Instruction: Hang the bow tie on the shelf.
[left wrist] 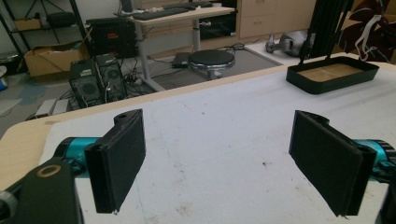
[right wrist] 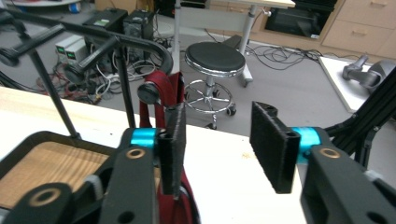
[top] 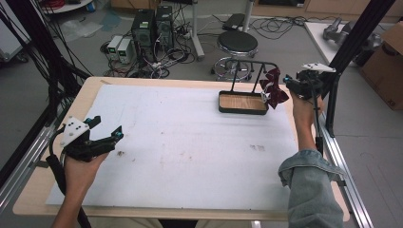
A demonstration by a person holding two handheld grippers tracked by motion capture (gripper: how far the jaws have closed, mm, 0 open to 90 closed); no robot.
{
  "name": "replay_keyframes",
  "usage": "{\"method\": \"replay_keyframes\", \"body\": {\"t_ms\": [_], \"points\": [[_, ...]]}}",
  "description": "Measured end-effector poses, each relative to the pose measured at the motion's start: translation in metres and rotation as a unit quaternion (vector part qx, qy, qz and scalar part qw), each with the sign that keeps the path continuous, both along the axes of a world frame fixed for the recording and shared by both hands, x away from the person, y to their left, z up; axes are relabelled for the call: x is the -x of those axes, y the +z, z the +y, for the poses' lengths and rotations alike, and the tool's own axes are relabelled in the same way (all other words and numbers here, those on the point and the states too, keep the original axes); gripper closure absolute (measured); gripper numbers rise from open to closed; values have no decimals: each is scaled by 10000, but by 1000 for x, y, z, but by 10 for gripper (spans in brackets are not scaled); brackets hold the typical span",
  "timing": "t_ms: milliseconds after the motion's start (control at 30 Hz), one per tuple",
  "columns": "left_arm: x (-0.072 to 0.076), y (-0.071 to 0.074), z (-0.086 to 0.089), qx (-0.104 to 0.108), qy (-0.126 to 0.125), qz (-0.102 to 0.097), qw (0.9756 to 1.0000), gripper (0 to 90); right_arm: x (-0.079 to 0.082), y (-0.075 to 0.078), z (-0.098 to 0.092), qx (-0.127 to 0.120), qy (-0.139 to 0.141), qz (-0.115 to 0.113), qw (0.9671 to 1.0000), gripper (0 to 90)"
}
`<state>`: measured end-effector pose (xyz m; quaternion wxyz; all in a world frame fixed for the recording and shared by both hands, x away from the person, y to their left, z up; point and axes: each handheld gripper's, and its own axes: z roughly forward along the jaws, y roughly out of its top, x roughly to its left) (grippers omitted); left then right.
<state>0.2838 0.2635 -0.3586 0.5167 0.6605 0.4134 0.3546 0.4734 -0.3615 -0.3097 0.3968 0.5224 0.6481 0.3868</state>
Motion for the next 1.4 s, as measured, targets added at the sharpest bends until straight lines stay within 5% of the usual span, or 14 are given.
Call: {"method": "replay_keyframes", "body": {"t_ms": [633, 733, 900, 1000, 1100, 1400], "points": [[2, 2, -1, 5, -13, -38, 10000, 190, 24, 21, 2, -306, 130, -234, 9992, 235], [3, 2, -1, 2, -9, -27, 10000, 190, 30, 20, 1, -358, 111, -402, 9985, 203], [3, 2, 2, 19, 28, -56, 10000, 190, 35, 14, -3, -478, 115, -307, 9983, 123], [3, 1, 2, 13, 41, -44, 10000, 190, 39, 16, -3, -534, 169, -260, 9981, 117], [3, 0, 1, 3, 26, -32, 10000, 190, 49, 20, 0, -568, 226, -517, 9968, 117], [3, 3, 1, 20, 7, -66, 10000, 190, 78, 20, 8, -669, 471, -659, 9945, 117]]}}
